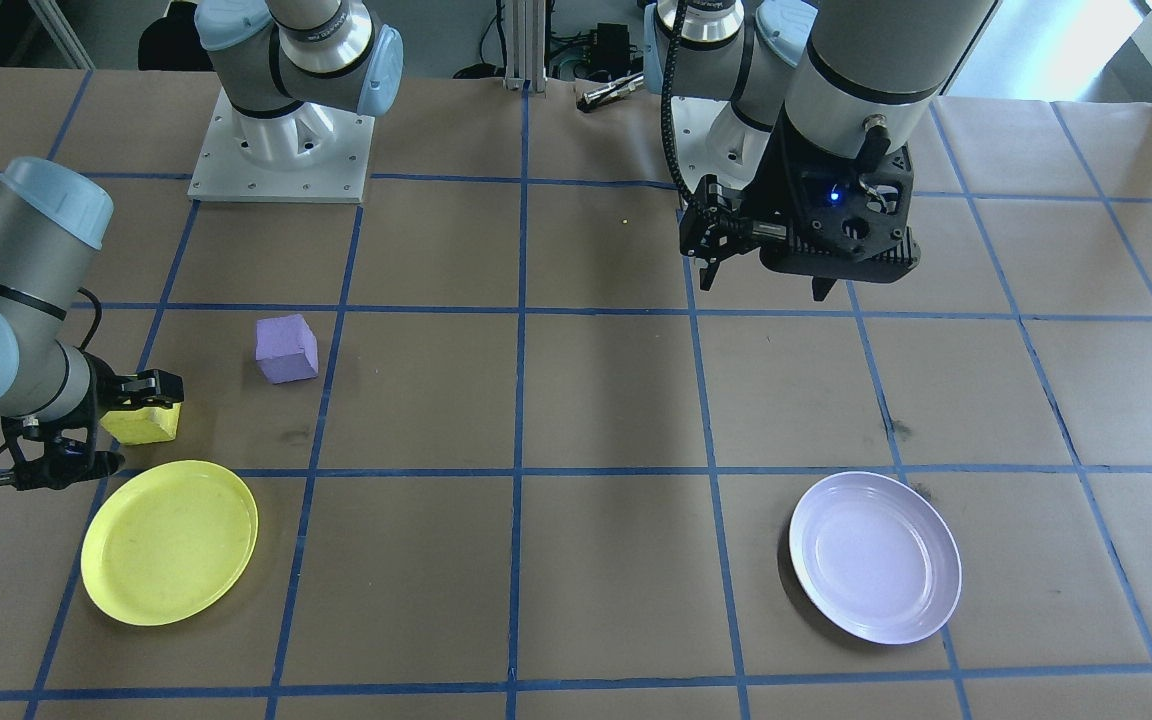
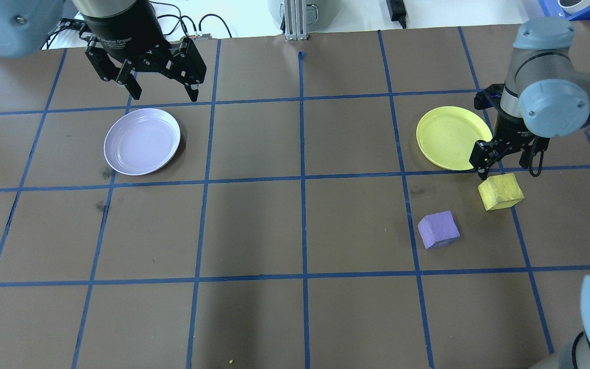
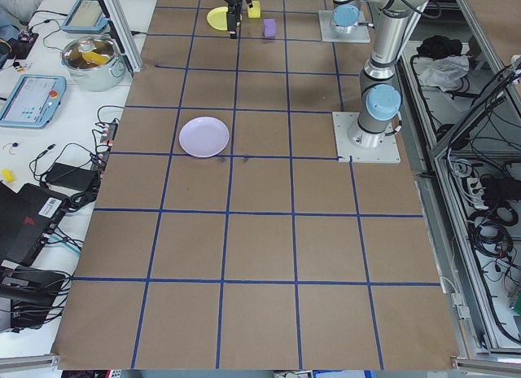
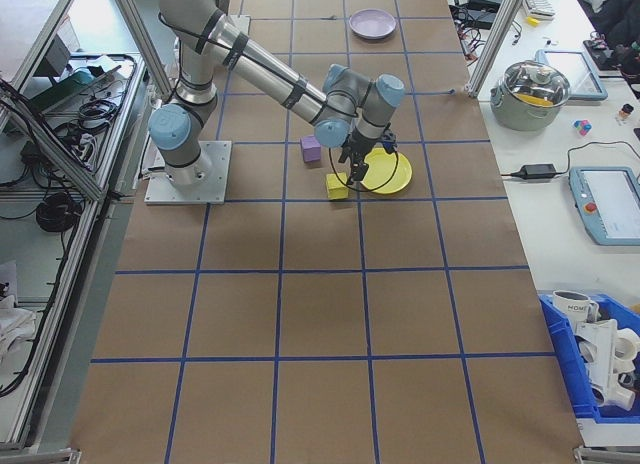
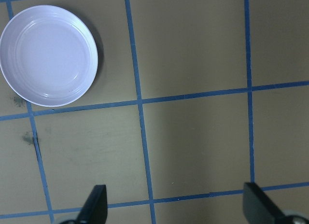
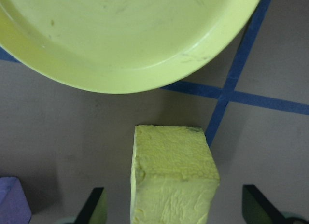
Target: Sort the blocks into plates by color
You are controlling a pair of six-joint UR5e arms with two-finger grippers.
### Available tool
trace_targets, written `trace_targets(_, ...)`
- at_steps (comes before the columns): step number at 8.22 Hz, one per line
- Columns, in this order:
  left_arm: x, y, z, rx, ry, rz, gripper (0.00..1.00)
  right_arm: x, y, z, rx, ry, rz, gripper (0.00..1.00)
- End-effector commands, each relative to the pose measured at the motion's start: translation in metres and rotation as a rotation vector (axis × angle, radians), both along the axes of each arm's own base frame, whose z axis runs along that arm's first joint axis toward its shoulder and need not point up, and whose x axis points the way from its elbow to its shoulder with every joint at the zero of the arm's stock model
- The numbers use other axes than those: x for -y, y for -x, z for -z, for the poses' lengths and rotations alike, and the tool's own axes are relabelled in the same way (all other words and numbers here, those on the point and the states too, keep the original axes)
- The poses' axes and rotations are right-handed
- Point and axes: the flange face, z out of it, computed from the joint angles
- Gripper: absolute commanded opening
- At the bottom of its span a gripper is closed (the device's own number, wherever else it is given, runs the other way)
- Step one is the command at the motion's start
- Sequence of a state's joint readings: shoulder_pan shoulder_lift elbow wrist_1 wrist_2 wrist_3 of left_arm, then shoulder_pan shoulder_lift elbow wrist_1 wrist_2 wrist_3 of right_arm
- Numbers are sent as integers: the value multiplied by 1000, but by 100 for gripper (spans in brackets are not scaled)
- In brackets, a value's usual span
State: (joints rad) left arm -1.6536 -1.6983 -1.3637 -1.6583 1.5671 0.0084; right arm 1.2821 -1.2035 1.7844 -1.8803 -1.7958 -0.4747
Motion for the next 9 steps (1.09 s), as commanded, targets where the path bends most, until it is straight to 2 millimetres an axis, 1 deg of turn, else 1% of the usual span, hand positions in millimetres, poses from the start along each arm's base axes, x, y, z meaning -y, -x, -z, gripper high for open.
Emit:
trace_targets(1, 1, 1, 2, -5, -5, -2, 100, 2, 18, 28, 23, -42, 1, 100)
trace_targets(5, -1, -1, 0, 7, -1, 5, 100, 1, 19, 41, 34, -70, 5, 99)
trace_targets(6, -3, -1, -3, 8, 4, 7, 100, 1, 17, 42, 43, -67, 15, 67)
trace_targets(7, 1, -1, 2, 9, -5, 6, 100, 1, 18, 43, 36, -66, 40, 23)
trace_targets(8, 1, -1, 3, 9, -7, 6, 100, 0, 19, 43, 23, -66, 83, 13)
trace_targets(9, 1, -1, 3, 7, -5, 5, 100, 1, 20, 40, 13, -65, 85, 10)
